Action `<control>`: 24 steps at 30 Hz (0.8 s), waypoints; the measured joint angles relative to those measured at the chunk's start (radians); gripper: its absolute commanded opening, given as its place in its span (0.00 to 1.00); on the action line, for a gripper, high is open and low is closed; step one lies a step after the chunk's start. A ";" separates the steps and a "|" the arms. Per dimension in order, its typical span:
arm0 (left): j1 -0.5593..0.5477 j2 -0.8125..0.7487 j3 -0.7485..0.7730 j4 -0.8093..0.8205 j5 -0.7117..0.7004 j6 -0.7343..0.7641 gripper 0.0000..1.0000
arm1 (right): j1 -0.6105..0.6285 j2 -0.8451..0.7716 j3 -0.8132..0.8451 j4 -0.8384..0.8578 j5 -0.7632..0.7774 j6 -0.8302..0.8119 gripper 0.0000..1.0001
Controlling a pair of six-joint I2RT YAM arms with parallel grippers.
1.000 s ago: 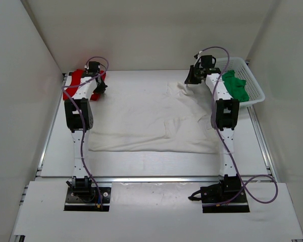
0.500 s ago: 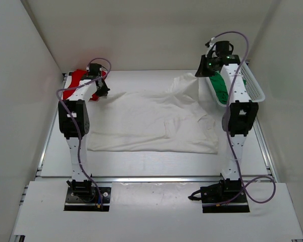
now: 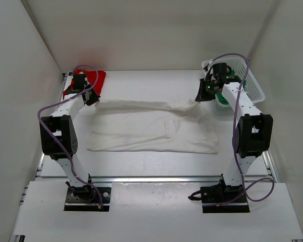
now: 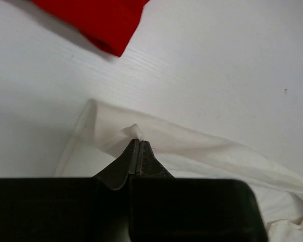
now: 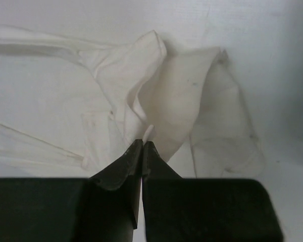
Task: Fold and stack the t-shirts
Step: Fold the other side of the tshirt into a rectangle
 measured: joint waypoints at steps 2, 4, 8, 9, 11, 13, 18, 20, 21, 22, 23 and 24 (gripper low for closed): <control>0.015 -0.017 -0.041 0.004 0.002 0.001 0.00 | 0.006 -0.044 -0.086 0.031 0.012 0.008 0.00; 0.027 -0.034 -0.078 0.008 0.010 0.001 0.00 | 0.005 -0.092 -0.175 0.072 0.022 0.022 0.00; 0.055 -0.079 -0.156 0.029 0.063 -0.011 0.00 | 0.015 -0.194 -0.345 0.151 0.055 0.036 0.00; 0.063 -0.090 -0.171 0.032 0.080 -0.015 0.00 | 0.018 -0.219 -0.375 0.165 0.065 0.043 0.00; 0.083 -0.114 -0.206 0.049 0.117 -0.032 0.00 | 0.018 -0.270 -0.428 0.196 0.080 0.053 0.00; 0.102 -0.134 -0.229 0.062 0.156 -0.048 0.00 | 0.018 -0.327 -0.478 0.227 0.092 0.057 0.01; 0.144 -0.177 -0.271 0.093 0.240 -0.091 0.00 | 0.014 -0.498 -0.648 0.304 0.128 0.074 0.01; 0.153 -0.206 -0.296 0.109 0.259 -0.106 0.00 | 0.016 -0.576 -0.735 0.319 0.138 0.092 0.02; 0.157 -0.219 -0.304 0.111 0.262 -0.109 0.00 | 0.016 -0.613 -0.784 0.328 0.143 0.107 0.02; 0.158 -0.227 -0.311 0.117 0.266 -0.113 0.00 | 0.018 -0.642 -0.820 0.334 0.151 0.119 0.02; 0.159 -0.234 -0.323 0.131 0.270 -0.118 0.00 | 0.018 -0.672 -0.862 0.342 0.161 0.135 0.02; 0.159 -0.240 -0.338 0.142 0.274 -0.121 0.00 | 0.018 -0.696 -0.900 0.351 0.167 0.153 0.03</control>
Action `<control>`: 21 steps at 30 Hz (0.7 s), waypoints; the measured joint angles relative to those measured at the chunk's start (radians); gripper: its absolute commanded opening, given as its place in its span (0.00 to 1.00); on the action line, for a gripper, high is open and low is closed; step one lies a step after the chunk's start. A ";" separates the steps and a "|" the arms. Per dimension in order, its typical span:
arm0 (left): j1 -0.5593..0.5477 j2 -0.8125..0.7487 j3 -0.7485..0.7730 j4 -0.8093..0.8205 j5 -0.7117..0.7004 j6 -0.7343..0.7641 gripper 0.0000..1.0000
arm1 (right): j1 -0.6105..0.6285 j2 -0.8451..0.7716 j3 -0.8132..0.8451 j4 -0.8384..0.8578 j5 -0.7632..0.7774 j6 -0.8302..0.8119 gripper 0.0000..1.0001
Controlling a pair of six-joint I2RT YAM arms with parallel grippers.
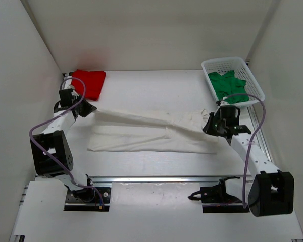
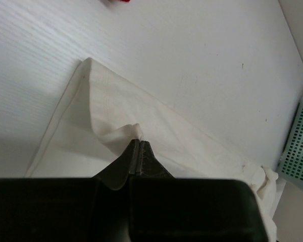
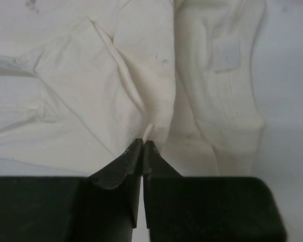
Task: Fold and stack the t-shirts
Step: Fold the other side of the tshirt into a rectangle
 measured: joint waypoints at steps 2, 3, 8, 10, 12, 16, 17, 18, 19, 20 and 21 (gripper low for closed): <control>0.004 -0.020 -0.063 0.033 0.008 -0.012 0.00 | -0.012 -0.053 -0.088 0.025 -0.008 0.041 0.05; 0.009 -0.031 -0.106 0.051 0.014 -0.020 0.01 | -0.023 -0.074 -0.130 0.043 -0.017 0.062 0.06; 0.058 -0.045 -0.282 0.081 0.026 -0.077 0.07 | -0.074 -0.094 -0.288 0.090 -0.065 0.151 0.09; 0.066 -0.048 -0.335 0.106 0.028 -0.110 0.18 | -0.064 -0.080 -0.299 0.090 -0.072 0.166 0.18; 0.080 -0.070 -0.388 0.144 0.034 -0.147 0.26 | -0.043 -0.083 -0.297 0.098 -0.063 0.174 0.25; 0.087 -0.172 -0.437 0.185 0.015 -0.207 0.37 | 0.025 -0.090 -0.241 0.087 -0.008 0.173 0.19; 0.073 -0.204 -0.435 0.196 -0.002 -0.211 0.37 | 0.039 -0.085 -0.214 0.088 0.002 0.165 0.06; 0.053 -0.237 -0.428 0.204 -0.019 -0.211 0.37 | 0.049 -0.074 -0.184 0.091 0.006 0.157 0.03; 0.025 -0.266 -0.417 0.213 -0.036 -0.210 0.37 | 0.053 -0.056 -0.152 0.101 0.004 0.155 0.01; -0.005 -0.288 -0.406 0.221 -0.053 -0.207 0.36 | 0.059 -0.029 -0.117 0.113 0.007 0.153 0.00; -0.047 -0.309 -0.389 0.230 -0.068 -0.200 0.37 | 0.067 0.008 -0.086 0.135 0.011 0.146 0.00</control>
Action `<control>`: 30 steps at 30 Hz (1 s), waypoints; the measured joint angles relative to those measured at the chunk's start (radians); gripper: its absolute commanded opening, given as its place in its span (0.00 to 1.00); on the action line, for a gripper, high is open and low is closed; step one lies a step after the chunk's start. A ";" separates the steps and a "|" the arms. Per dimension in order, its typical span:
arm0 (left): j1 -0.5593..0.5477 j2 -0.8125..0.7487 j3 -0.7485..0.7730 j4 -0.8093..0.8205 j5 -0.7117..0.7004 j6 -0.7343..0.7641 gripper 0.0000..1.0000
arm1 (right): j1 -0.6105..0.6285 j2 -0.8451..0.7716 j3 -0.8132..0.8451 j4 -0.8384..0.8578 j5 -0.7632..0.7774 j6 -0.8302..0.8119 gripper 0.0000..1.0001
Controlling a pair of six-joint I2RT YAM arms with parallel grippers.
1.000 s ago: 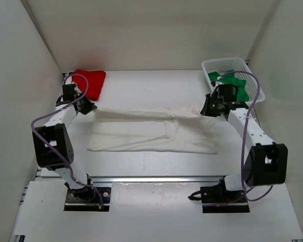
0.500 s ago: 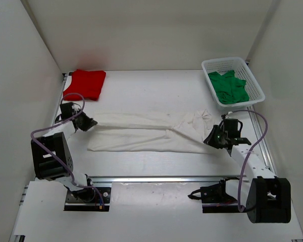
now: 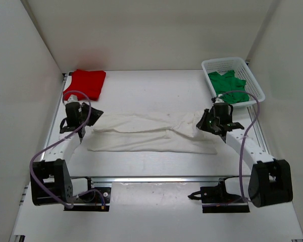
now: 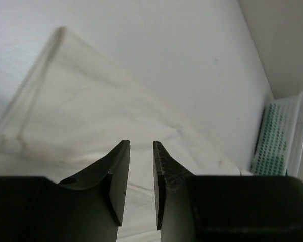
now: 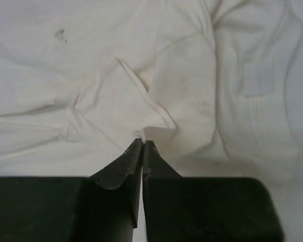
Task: Fold and stack the t-shirts
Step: Fold the other side of the tshirt into a rectangle
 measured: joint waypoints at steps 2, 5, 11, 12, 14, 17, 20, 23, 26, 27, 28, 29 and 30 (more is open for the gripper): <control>-0.081 -0.027 0.020 0.022 -0.024 0.016 0.36 | 0.015 0.077 0.053 0.039 0.005 -0.018 0.08; -0.221 -0.043 0.019 0.041 -0.047 0.037 0.36 | 0.046 0.207 0.130 0.080 -0.009 -0.047 0.12; -0.373 -0.044 -0.032 0.038 -0.041 0.063 0.35 | 0.090 0.316 0.254 0.026 0.063 -0.089 0.00; -0.375 -0.045 -0.048 0.039 -0.040 0.064 0.36 | 0.092 0.290 0.228 0.036 0.063 -0.088 0.00; -0.374 -0.046 -0.074 0.039 -0.037 0.063 0.35 | 0.089 0.209 0.146 0.040 0.065 -0.082 0.03; -0.380 -0.042 -0.092 0.036 -0.034 0.064 0.33 | 0.074 0.104 0.036 0.013 0.037 -0.073 0.05; -0.415 -0.037 -0.092 0.045 -0.030 0.063 0.34 | 0.070 0.153 0.075 -0.008 0.008 -0.077 0.14; -0.455 -0.037 -0.092 0.055 -0.027 0.061 0.35 | 0.076 0.260 0.157 0.031 -0.033 -0.098 0.24; -0.491 -0.037 -0.092 0.054 -0.027 0.068 0.34 | 0.078 0.361 0.221 0.109 -0.084 -0.116 0.33; -0.502 -0.037 -0.092 0.053 -0.027 0.071 0.35 | 0.076 0.391 0.235 0.138 -0.101 -0.121 0.33; -0.512 -0.037 -0.092 0.053 -0.027 0.077 0.35 | 0.072 0.417 0.251 0.154 -0.116 -0.123 0.33; -0.521 -0.037 -0.092 0.053 -0.027 0.082 0.34 | 0.067 0.450 0.269 0.172 -0.134 -0.125 0.34; -0.527 -0.037 -0.092 0.053 -0.027 0.088 0.35 | 0.061 0.481 0.285 0.187 -0.146 -0.129 0.34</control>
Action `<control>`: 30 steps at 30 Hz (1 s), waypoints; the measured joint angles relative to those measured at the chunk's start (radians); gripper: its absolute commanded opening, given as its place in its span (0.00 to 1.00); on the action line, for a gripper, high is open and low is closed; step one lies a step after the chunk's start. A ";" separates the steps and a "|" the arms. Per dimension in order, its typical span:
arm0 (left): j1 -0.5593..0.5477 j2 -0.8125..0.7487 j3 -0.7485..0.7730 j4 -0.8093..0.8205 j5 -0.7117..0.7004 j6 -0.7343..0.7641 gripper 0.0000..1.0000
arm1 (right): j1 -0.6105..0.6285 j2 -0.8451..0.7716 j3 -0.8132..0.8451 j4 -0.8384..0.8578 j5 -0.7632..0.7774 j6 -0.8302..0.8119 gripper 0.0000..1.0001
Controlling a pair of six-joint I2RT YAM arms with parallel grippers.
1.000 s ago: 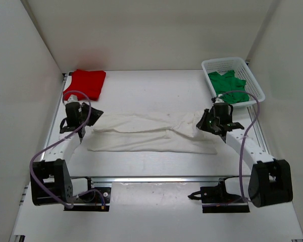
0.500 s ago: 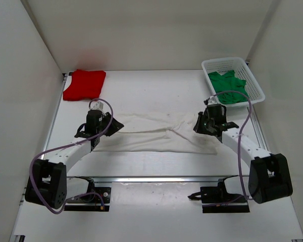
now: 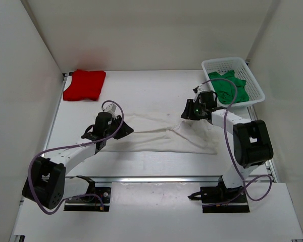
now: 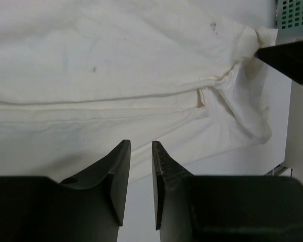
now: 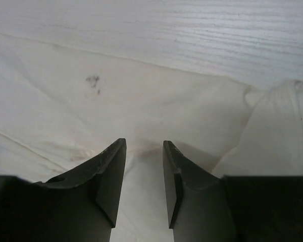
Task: Fold and stack the t-shirts
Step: Fold the other side of the tshirt into a rectangle
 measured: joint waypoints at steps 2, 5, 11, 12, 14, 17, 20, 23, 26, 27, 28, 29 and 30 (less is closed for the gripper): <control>-0.010 0.001 0.000 -0.001 0.003 0.011 0.35 | -0.006 0.050 0.018 0.025 -0.020 -0.008 0.34; -0.016 0.008 0.000 0.000 0.012 0.019 0.34 | -0.006 0.076 0.011 0.037 -0.033 -0.014 0.36; -0.016 0.036 0.000 0.002 0.026 0.022 0.34 | -0.007 0.076 -0.019 0.074 -0.078 -0.014 0.37; -0.016 0.037 0.000 0.002 0.027 0.022 0.35 | -0.007 0.076 -0.027 0.083 -0.087 -0.015 0.36; -0.015 0.037 0.000 0.003 0.027 0.021 0.34 | -0.007 0.075 -0.049 0.098 -0.092 -0.014 0.28; -0.011 0.037 0.000 0.008 0.029 0.021 0.34 | -0.012 0.074 -0.084 0.105 -0.103 -0.015 0.18; -0.011 0.037 0.000 0.010 0.030 0.020 0.34 | -0.012 0.073 -0.100 0.106 -0.115 -0.012 0.00; -0.012 0.037 0.000 0.010 0.030 0.018 0.34 | 0.000 0.050 -0.121 0.114 -0.111 0.001 0.00; -0.015 0.037 0.000 0.013 0.030 0.018 0.34 | 0.039 -0.025 -0.167 0.112 -0.093 0.014 0.00; -0.015 0.037 0.000 0.014 0.030 0.018 0.34 | 0.055 -0.056 -0.183 0.109 -0.087 0.019 0.00; -0.015 0.037 0.000 0.016 0.030 0.018 0.34 | 0.075 -0.090 -0.198 0.105 -0.079 0.026 0.01; -0.015 0.037 0.000 0.018 0.030 0.018 0.34 | 0.096 -0.123 -0.211 0.096 -0.064 0.035 0.00; -0.015 0.037 0.000 0.019 0.030 0.017 0.34 | 0.114 -0.154 -0.220 0.088 -0.048 0.040 0.00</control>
